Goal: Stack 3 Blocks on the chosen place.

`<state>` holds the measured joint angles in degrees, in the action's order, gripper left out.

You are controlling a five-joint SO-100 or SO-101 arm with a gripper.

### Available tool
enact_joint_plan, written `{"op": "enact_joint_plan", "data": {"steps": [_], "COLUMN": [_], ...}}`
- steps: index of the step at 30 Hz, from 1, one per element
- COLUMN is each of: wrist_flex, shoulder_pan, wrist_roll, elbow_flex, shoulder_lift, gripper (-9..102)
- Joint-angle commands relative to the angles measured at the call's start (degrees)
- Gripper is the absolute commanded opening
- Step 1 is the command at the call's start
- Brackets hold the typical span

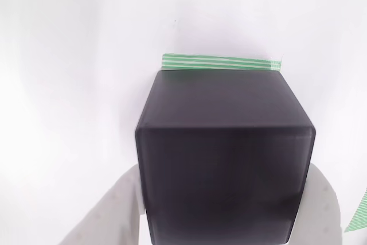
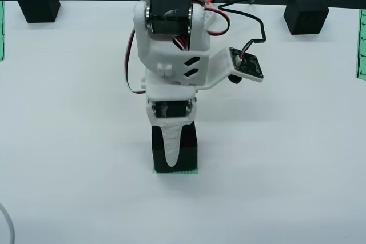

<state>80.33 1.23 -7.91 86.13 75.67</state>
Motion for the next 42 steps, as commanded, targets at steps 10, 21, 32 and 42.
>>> {"op": "enact_joint_plan", "data": {"steps": [10,21,32,42], "wrist_flex": [-0.4,-0.4,-0.6,-3.5], "shoulder_pan": [-0.5,-0.9,-0.3,2.5], "wrist_roll": [2.5,2.5,-1.6,-20.0], "elbow_flex": [-0.5,-0.9,3.1,18.7], "shoulder_lift": [2.1,1.9,10.0,32.7], "gripper": [18,39,41,41]}}
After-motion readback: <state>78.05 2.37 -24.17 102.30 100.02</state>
